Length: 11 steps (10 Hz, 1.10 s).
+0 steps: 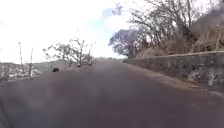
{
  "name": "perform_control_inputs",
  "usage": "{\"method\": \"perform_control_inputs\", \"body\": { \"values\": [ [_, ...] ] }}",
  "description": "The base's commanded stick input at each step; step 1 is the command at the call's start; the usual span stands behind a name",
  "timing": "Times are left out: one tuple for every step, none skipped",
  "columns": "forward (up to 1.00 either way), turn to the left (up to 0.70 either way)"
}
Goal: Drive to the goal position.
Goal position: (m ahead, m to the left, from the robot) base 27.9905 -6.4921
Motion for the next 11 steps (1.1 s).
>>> {"method": "perform_control_inputs", "body": {
  "values": [
    [0.7,0.0],
    [0.7,0.0],
    [0.7,0.0],
    [0.7,0.0],
    [0.7,0.01],
    [0.7,0.02],
    [0.7,0.02],
    [0.7,0.02],
    [0.7,0.03],
    [0.7,0.05],
    [0.7,0.06]
  ]
}}
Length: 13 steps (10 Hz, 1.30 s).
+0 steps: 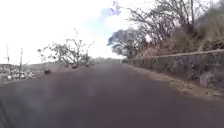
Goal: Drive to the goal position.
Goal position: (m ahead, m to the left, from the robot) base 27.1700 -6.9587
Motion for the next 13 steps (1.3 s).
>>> {"method": "perform_control_inputs", "body": {
  "values": [
    [0.7,0.13],
    [0.7,0.21],
    [0.7,0.0],
    [0.7,0.0],
    [0.7,0.0],
    [0.7,0.0],
    [0.7,0.0],
    [0.7,0.0],
    [0.7,0.0],
    [0.7,0.0],
    [0.7,0.0],
    [0.7,0.0],
    [0.7,0.0]
  ]
}}
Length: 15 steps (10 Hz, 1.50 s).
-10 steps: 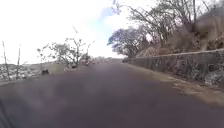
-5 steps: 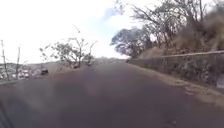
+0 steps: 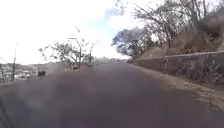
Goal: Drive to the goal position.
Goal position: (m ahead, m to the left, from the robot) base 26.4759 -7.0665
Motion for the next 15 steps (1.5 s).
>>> {"method": "perform_control_inputs", "body": {
  "values": [
    [0.7,0.0],
    [0.7,0.0],
    [0.7,0.0],
    [0.7,0.0],
    [0.7,0.0],
    [0.7,0.0],
    [0.7,0.0],
    [0.7,0.0],
    [0.7,0.0],
    [0.7,0.0],
    [0.7,0.0],
    [0.7,0.0],
    [0.7,0.0],
    [0.7,0.0],
    [0.7,0.0]
  ]
}}
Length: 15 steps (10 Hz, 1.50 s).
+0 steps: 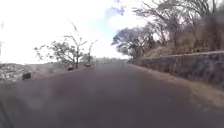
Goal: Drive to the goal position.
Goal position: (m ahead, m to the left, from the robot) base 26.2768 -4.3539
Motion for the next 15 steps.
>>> {"method": "perform_control_inputs", "body": {
  "values": [
    [0.7,0.0],
    [0.7,0.0],
    [0.7,0.0],
    [0.7,0.0],
    [0.7,0.0],
    [0.7,0.0],
    [0.7,0.0],
    [0.7,0.0],
    [0.7,0.0],
    [0.7,0.0],
    [0.7,0.0],
    [0.7,0.0],
    [0.7,0.0],
    [0.7,0.0],
    [0.7,0.0]
  ]
}}
